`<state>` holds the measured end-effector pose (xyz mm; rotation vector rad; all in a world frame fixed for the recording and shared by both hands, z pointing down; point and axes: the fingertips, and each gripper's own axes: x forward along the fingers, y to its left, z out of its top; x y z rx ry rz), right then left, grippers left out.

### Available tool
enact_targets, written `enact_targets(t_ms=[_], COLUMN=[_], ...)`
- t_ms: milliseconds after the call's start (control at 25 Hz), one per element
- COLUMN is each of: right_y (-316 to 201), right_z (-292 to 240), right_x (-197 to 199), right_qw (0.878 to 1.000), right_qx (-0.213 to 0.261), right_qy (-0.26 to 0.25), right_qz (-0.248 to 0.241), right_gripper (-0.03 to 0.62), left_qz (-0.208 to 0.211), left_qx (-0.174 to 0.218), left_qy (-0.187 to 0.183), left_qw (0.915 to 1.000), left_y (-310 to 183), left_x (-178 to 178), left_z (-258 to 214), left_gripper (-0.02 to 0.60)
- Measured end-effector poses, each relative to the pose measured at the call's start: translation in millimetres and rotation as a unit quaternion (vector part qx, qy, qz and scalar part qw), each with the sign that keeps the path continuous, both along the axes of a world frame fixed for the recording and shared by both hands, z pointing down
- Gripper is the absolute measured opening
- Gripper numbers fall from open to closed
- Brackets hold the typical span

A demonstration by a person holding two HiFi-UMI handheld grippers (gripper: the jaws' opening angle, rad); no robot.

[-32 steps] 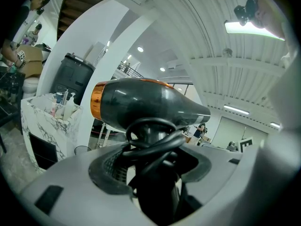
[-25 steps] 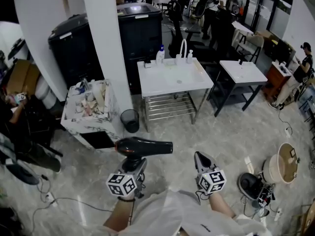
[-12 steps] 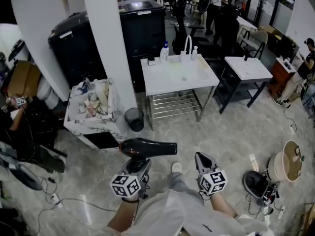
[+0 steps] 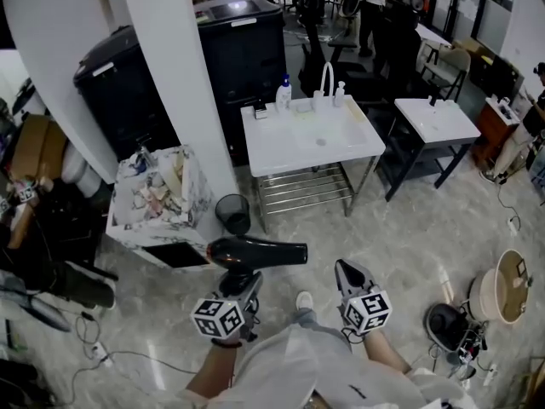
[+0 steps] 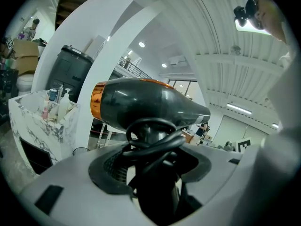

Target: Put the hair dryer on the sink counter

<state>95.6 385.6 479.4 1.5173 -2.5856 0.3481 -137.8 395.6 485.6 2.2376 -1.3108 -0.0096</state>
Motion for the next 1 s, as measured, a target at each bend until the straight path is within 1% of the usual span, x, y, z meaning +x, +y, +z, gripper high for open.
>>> enact_targets(t_ms=[280,400,560,800,1000], right_y=[-87,-114,-153,-193,-231], right_z=[-15,-22,-21,-12,-17], right_x=[22,37,57,81,99], right_qw=[1.0,1.0,1.0,1.0,1.0], right_qx=[0.014,0.018,0.02,0.005,0.013], right_qy=[0.002,0.001,-0.003,-0.003,-0.002], right_qz=[-0.007,-0.01,-0.007,-0.02,-0.024], right_gripper=[0.017,0.017,0.017,0.017,0.017], left_qz=[-0.003,-0.004,-0.006,-0.015,-0.024], left_qx=[0.005,0.011,0.011,-0.003,-0.004], left_qy=[0.0,0.001,-0.003,-0.006,-0.007], left_qw=[1.0,0.9999,0.9999,0.9999,0.9997], left_y=[-85,-112,-151,-189,-218], left_x=[25,40,58,81,94], left_z=[-14,-23,-24,-21,-22], left_gripper=[0.284,0.284,0.282,0.282,0.282])
